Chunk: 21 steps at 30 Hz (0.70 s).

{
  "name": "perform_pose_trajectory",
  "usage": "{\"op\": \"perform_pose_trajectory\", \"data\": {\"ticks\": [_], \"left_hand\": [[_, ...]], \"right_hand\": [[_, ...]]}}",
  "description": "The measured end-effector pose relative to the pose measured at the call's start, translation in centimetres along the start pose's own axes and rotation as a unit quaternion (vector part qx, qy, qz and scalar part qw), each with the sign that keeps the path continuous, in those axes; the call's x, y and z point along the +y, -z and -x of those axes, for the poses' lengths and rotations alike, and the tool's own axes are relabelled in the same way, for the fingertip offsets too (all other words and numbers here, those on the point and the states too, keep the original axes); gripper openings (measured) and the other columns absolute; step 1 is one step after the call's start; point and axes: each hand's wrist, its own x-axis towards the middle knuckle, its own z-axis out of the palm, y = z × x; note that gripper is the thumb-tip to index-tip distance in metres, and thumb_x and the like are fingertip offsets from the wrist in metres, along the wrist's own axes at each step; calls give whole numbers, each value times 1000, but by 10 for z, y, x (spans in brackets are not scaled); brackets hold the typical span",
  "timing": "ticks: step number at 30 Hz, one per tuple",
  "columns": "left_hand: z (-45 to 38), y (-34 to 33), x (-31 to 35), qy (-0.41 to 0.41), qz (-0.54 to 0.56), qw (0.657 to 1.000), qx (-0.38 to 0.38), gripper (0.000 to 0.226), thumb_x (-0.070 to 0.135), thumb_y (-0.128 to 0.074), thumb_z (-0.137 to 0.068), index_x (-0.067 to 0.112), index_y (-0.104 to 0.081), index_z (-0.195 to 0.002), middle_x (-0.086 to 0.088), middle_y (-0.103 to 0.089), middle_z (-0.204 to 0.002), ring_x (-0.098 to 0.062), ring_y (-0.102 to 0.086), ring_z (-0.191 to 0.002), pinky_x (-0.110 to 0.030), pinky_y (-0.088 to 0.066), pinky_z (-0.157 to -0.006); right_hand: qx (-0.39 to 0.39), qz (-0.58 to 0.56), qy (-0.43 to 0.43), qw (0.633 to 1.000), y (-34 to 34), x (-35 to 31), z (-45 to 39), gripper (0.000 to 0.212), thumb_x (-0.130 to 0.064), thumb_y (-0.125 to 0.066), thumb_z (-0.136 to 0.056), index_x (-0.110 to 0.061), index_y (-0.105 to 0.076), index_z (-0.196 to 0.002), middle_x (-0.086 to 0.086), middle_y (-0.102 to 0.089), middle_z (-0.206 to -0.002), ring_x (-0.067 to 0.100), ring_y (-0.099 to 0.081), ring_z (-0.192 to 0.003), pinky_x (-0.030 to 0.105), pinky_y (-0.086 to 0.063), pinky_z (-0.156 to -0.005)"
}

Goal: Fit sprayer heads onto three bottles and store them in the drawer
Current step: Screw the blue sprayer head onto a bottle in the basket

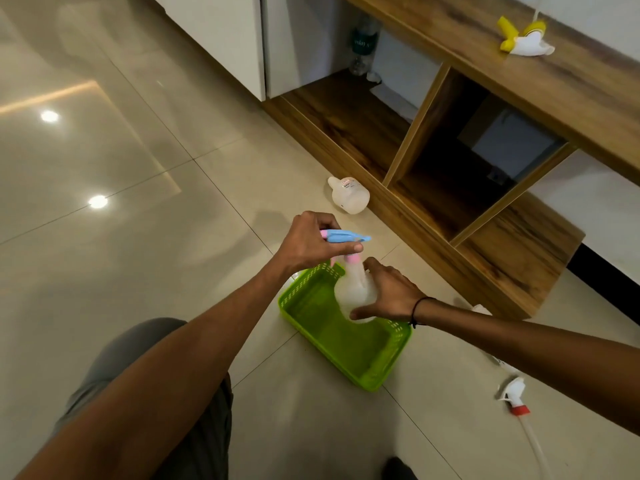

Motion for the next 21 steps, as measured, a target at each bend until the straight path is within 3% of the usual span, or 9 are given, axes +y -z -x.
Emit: {"op": "perform_pose_trajectory", "data": {"ticks": [3, 5, 7, 9, 11, 15, 21], "left_hand": [[-3, 2, 2, -50, 34, 996, -59, 33, 30, -98, -72, 10, -72, -73, -4, -77, -71, -16, -76, -64, -33, -60, -64], [-5, 3, 2, -70, 8, 995, -71, 27, 25, -98, -72, 15, -73, -73, 5, -72, -71, -6, -67, -65, -19, -52, -66], [-5, 3, -1, -77, -27, 993, -83, 26, 25, -98, -73, 18, -73, -75, 7, -70, -71, -4, -63, -66, -15, -49, -66], [-5, 5, -9, -82, -73, 990, -84, 27, 27, -96, -74, 17, -71, -75, 5, -69, -71, -6, -61, -66, -22, -50, -65], [-4, 9, -19, -76, -151, 981, -99, 34, 28, -95, -74, 14, -64, -74, 2, -64, -69, -13, -57, -66, -34, -48, -67], [5, 13, -31, -66, -286, 947, -128, 34, 27, -90, -78, 17, -58, -78, 5, -57, -70, -22, -50, -69, -44, -51, -70], [8, 17, -32, -73, -308, 941, -119, 34, 35, -90, -78, 14, -65, -87, 0, -67, -76, -28, -58, -74, -42, -49, -68]], "right_hand": [[39, -57, -2, 998, -14, -5, -8, 101, -60, -91, -58, -27, -49, -143, -2, -63, -131, 22, -62, -114, 37, -54, -87], [68, -109, -26, 991, -23, -10, -17, 87, -54, -91, -67, -19, -57, -139, 1, -66, -127, 21, -61, -111, 30, -46, -83], [90, -128, -29, 987, -28, -16, -28, 74, -48, -89, -75, -17, -61, -137, 6, -67, -125, 26, -63, -113, 32, -48, -86], [86, -150, -41, 984, -30, -19, -38, 72, -40, -90, -76, -17, -60, -138, 9, -65, -128, 29, -63, -115, 36, -53, -92], [67, -157, -60, 984, -35, -17, -43, 68, -34, -91, -75, -14, -62, -133, 13, -64, -125, 32, -65, -111, 35, -54, -89], [37, -119, -75, 989, -45, -8, -42, 51, -29, -91, -73, -11, -59, -108, 17, -61, -117, 33, -58, -109, 30, -36, -74], [44, -181, -81, 979, -24, -2, -42, 50, -18, -91, -74, -12, -62, -114, 8, -68, -111, 28, -71, -93, 36, -54, -80]]}}
